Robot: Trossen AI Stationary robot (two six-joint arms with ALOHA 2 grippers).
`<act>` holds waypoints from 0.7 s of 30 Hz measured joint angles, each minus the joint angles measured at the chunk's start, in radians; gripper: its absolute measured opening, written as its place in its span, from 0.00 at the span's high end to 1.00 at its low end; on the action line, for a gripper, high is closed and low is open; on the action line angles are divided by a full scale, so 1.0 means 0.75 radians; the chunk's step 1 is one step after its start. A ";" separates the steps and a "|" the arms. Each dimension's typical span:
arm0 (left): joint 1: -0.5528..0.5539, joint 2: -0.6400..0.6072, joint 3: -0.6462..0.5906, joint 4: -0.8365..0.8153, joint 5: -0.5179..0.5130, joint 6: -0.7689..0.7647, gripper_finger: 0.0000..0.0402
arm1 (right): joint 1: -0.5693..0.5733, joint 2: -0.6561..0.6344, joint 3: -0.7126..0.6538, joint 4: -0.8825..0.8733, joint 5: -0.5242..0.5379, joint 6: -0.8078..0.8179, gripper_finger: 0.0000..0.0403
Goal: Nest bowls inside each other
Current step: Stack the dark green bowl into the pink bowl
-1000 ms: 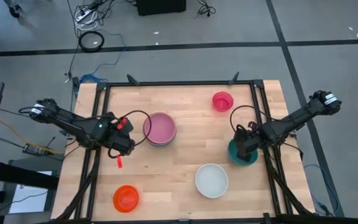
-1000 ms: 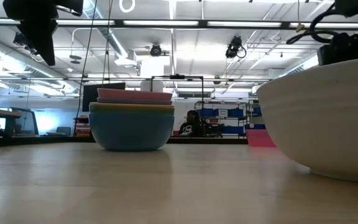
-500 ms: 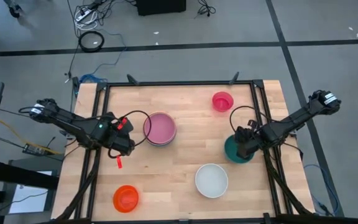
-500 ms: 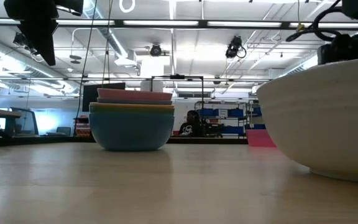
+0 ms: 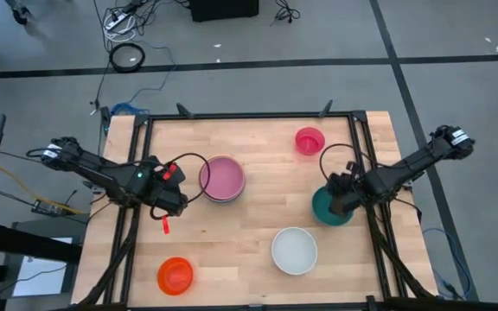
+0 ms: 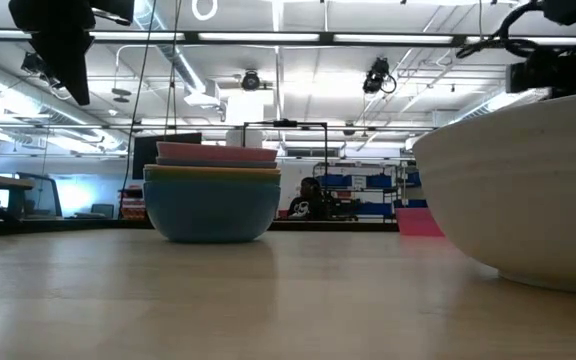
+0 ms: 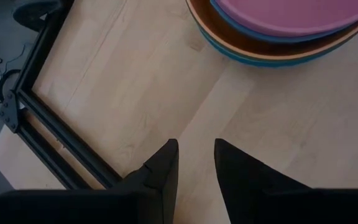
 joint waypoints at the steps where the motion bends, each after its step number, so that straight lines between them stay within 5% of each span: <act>1: 0.000 0.000 0.000 0.000 -0.001 0.000 0.72 | -0.013 0.000 0.000 0.000 -0.035 0.011 0.67; 16: 0.000 0.000 0.001 0.000 -0.016 0.001 0.72 | -0.119 0.001 -0.197 0.220 -0.261 0.067 0.67; 21: 0.000 0.000 0.001 0.001 -0.018 0.001 0.72 | -0.119 0.001 -0.204 0.231 -0.256 0.066 0.78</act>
